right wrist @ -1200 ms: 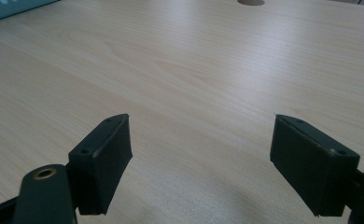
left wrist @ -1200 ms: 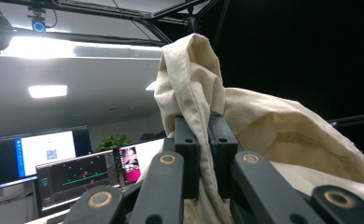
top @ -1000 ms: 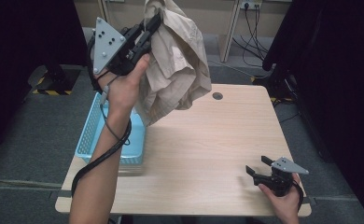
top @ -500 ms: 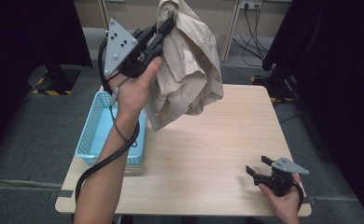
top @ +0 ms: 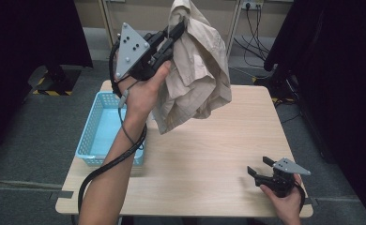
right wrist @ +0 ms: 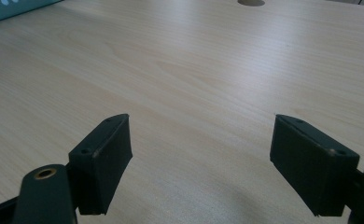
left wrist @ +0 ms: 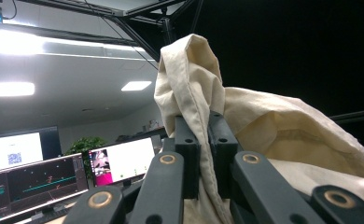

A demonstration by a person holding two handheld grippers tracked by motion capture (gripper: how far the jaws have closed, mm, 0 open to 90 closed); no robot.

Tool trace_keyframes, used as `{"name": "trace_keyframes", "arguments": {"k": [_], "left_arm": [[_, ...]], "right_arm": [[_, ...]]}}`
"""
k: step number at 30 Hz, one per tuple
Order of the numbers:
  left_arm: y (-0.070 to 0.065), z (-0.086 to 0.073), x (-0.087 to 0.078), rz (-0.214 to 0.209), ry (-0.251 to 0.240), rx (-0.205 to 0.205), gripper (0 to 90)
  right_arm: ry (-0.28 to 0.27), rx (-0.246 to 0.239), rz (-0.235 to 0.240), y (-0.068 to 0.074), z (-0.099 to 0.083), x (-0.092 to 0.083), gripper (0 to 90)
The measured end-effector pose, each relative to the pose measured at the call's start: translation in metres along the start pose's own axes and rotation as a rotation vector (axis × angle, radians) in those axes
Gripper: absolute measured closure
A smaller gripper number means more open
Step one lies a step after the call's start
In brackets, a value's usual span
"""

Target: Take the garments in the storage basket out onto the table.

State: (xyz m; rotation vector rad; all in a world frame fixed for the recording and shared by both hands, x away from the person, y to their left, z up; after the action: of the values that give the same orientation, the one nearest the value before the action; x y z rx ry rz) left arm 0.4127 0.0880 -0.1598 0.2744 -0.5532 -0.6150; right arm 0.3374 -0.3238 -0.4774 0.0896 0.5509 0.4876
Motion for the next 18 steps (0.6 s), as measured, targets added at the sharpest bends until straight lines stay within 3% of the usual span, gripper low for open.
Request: {"name": "trace_keyframes", "arguments": {"k": [18], "left_arm": [[-0.023, -0.013, 0.011, -0.056, 0.029, -0.005, 85.0]], "right_arm": [[-0.003, -0.002, 0.001, 0.000, 0.000, 0.000, 21.3]]}}
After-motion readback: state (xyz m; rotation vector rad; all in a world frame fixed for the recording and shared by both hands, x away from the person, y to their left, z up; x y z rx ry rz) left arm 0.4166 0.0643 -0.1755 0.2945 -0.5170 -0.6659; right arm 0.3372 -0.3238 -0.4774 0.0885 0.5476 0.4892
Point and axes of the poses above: each handheld gripper's, and its own axes: x roughly forward along the jaws, z roughly out of its top, y roughly to its left, the point moved 1 cm from there along x, roughly forward along the jaws, and after that the axes turned 13 degrees about x, right-handed, at the moved point
